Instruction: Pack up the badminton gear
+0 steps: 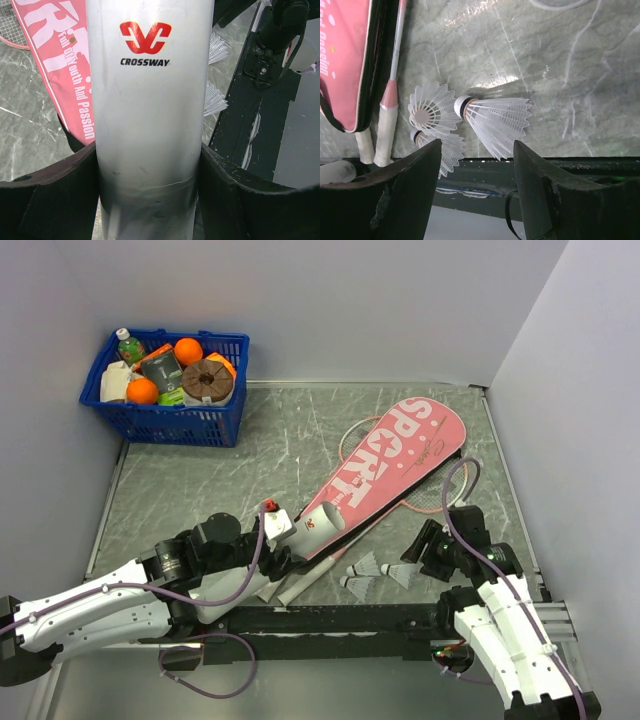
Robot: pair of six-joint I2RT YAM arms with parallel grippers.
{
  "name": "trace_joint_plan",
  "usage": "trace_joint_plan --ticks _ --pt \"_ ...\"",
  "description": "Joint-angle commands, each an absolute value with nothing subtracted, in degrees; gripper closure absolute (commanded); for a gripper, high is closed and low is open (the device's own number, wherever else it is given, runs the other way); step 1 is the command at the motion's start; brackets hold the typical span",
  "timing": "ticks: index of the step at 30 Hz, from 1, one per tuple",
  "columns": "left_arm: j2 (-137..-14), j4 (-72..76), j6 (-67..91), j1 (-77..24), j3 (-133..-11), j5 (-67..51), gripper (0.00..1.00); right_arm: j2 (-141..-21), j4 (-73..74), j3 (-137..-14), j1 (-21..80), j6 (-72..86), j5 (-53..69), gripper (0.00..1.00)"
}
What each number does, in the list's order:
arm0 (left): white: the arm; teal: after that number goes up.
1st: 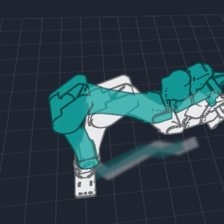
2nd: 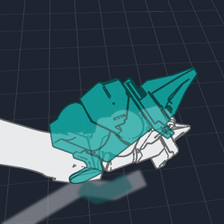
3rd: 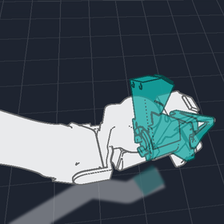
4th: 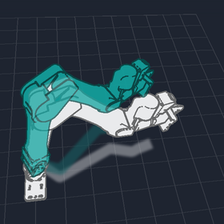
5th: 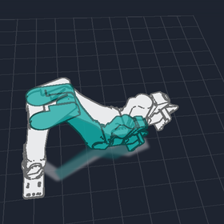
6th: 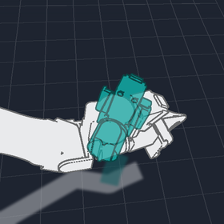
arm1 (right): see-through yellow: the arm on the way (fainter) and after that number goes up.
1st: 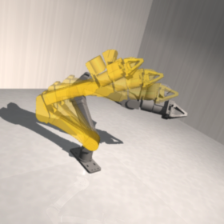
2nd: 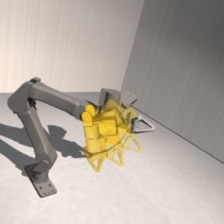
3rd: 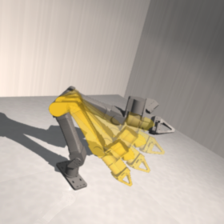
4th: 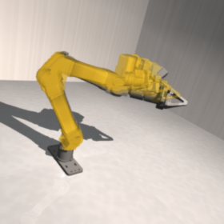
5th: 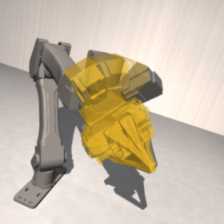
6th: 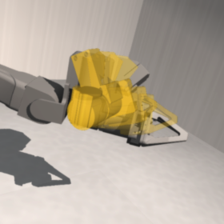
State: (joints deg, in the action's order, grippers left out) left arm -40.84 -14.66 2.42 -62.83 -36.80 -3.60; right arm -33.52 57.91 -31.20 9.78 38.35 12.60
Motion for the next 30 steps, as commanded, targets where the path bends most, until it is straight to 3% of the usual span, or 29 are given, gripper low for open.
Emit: trace_joint_plan --ticks 1,16,19,22,23,24,30 --pt "-40.25 -12.13 3.16 -63.11 -39.46 -3.69 0.99 -34.01 53.37 -27.87 10.28 41.83 15.46 0.33" --pt "-40.78 -12.22 3.16 -63.11 -39.29 -3.34 0.99 -37.26 39.47 -20.39 10.28 46.93 18.64 0.39" --pt "-40.69 -12.13 3.16 -63.11 -39.2 -3.6 0.99 -37.62 37.89 -20.04 10.28 47.02 18.81 0.49" --pt "-40.69 -11.95 3.08 -63.11 -39.03 -3.6 0.99 -37.27 37.27 -19.77 10.28 47.2 18.11 0.74" --pt "-40.61 -11.95 3.08 -63.11 -39.02 -3.69 0.99 -37.09 37.61 -20.04 10.37 47.2 17.5 0.93" --pt "-40.69 -11.87 3.08 -63.11 -39.02 -3.78 0.99 -36.74 38.14 -20.47 10.28 47.02 16.97 1.0" --pt "-41.22 -11.69 2.55 -63.11 -38.93 -5.44 0.99 -33.93 46.66 -29.16 10.37 42.38 11.79 1.0"
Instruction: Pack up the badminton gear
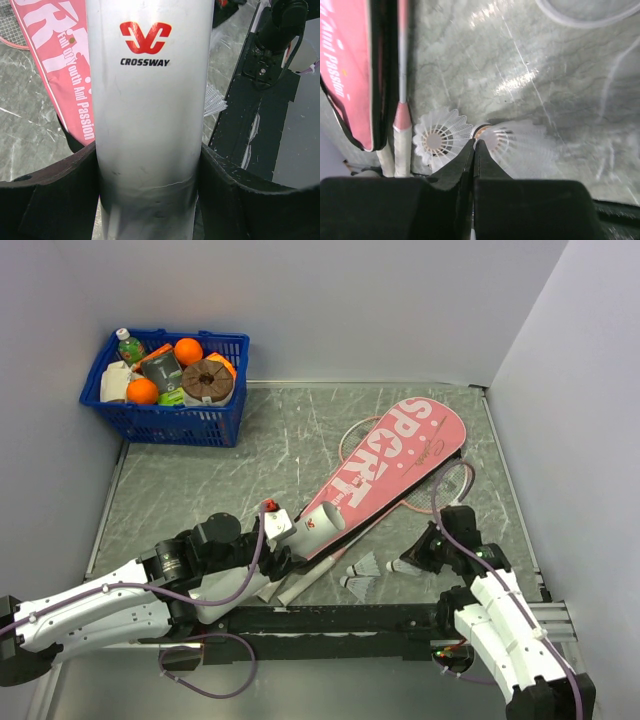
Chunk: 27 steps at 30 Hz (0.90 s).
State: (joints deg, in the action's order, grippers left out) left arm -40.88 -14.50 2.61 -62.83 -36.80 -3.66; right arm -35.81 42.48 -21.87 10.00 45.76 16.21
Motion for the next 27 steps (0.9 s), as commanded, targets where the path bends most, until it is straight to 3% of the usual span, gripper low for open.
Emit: trace_joint_plan --ticks 1,8,12,19,27 --pt "-41.39 -11.78 2.46 -63.11 -38.94 -5.71 0.99 -33.66 48.24 -32.75 10.37 41.41 10.91 1.0" --pt "-42.71 -11.95 0.88 -63.28 -39.11 -9.93 0.99 -34.98 55.28 -49.29 10.28 31.83 7.82 1.0" --pt "-42.63 -11.6 0.62 -63.72 -38.67 -11.69 0.99 -35.5 52.66 -55.1 10.37 25.6 13.87 1.0" --pt "-43.41 -11.69 -2.28 -65.21 -38.41 -14.32 0.99 -40.08 51.6 -61.17 10.37 19.51 36.7 1.0" --pt "-45.0 -11.78 -2.29 -65.48 -38.93 -16.52 0.99 -40.86 49.31 -64.33 14.84 20.83 45.44 1.0"
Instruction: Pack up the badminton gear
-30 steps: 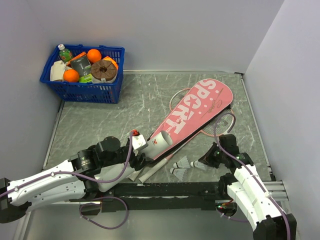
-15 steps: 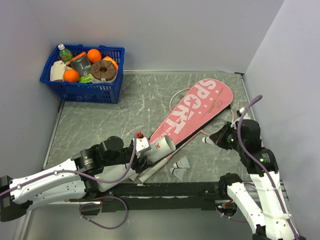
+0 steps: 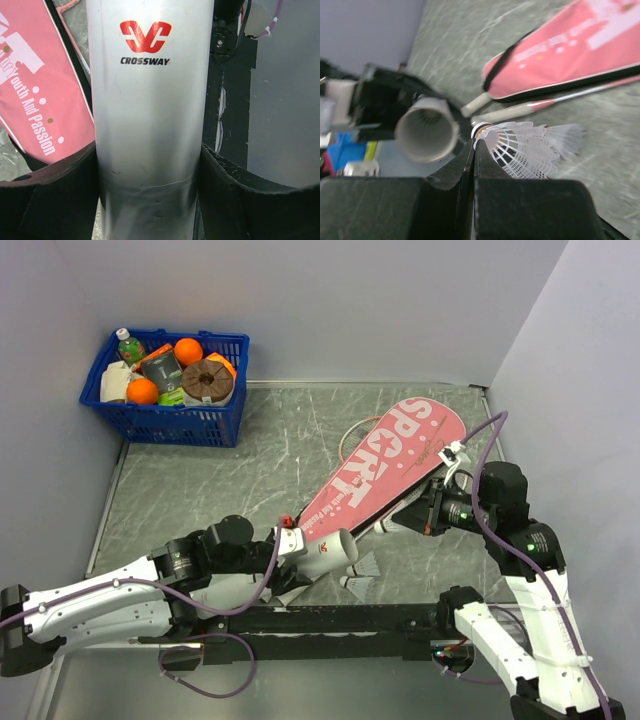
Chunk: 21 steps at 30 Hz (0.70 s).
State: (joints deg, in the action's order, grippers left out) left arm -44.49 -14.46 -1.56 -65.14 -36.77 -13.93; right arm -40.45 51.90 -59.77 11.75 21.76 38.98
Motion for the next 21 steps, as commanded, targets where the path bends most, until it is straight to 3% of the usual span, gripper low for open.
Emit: trace_joint_plan --ticks 1,7,21 --pt "-45.0 -11.69 -2.29 -65.48 -38.94 -16.52 0.99 -41.22 49.39 -64.86 16.07 21.0 44.92 1.0" --pt "-44.3 -11.34 -2.11 -65.57 -38.85 -16.52 0.99 -44.21 46.15 -65.39 26.18 23.73 38.41 1.0" --pt "-41.92 -10.02 -2.02 -65.57 -37.97 -16.08 0.99 -48.07 33.93 -59.33 37.96 31.46 35.86 1.0"
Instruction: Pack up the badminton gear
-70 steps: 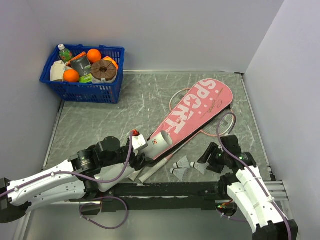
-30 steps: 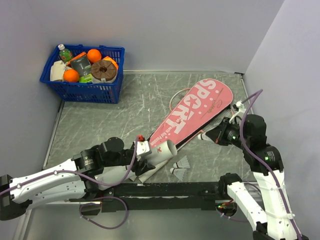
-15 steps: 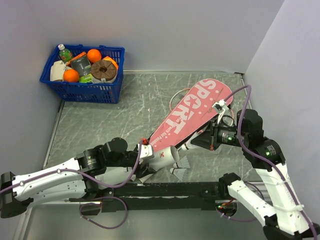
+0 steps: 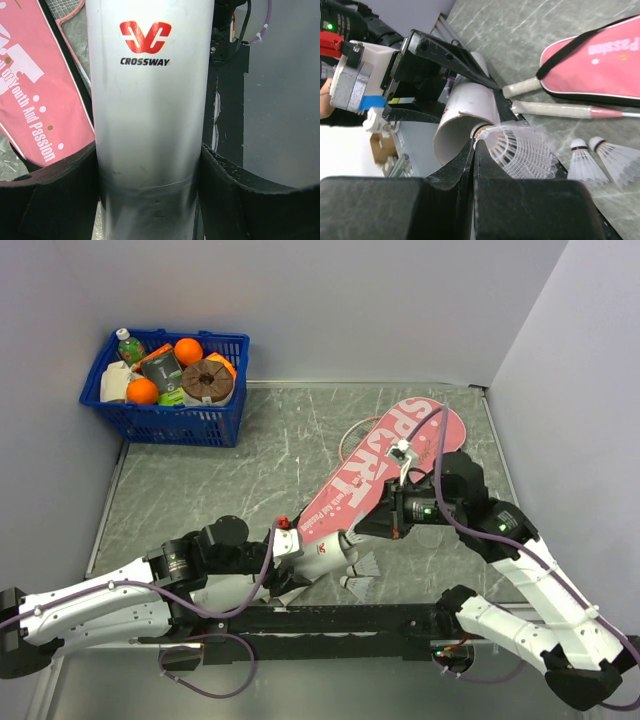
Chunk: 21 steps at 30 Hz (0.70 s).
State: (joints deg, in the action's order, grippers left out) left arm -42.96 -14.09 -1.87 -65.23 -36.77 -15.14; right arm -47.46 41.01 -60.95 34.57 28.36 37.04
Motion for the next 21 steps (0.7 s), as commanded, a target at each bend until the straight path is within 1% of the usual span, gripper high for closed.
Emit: trace_joint_plan --ticks 1,7,16,21 --pt "-41.84 -10.02 -2.02 -65.57 -37.97 -16.0 0.99 -48.25 32.62 -59.07 38.75 32.16 35.86 1.0" --pt "-40.61 -9.67 -2.02 -65.57 -37.88 -14.59 0.99 -50.18 28.13 -56.78 44.03 34.97 35.59 1.0" --pt "-37.62 -8.17 -1.93 -65.57 -37.0 -12.83 0.99 -52.03 14.34 -48.52 50.44 41.74 37.35 1.0" --pt "-37.62 -8.0 -1.85 -65.57 -37.18 -12.83 0.99 -54.05 11.52 -48.25 53.35 42.54 36.56 1.0"
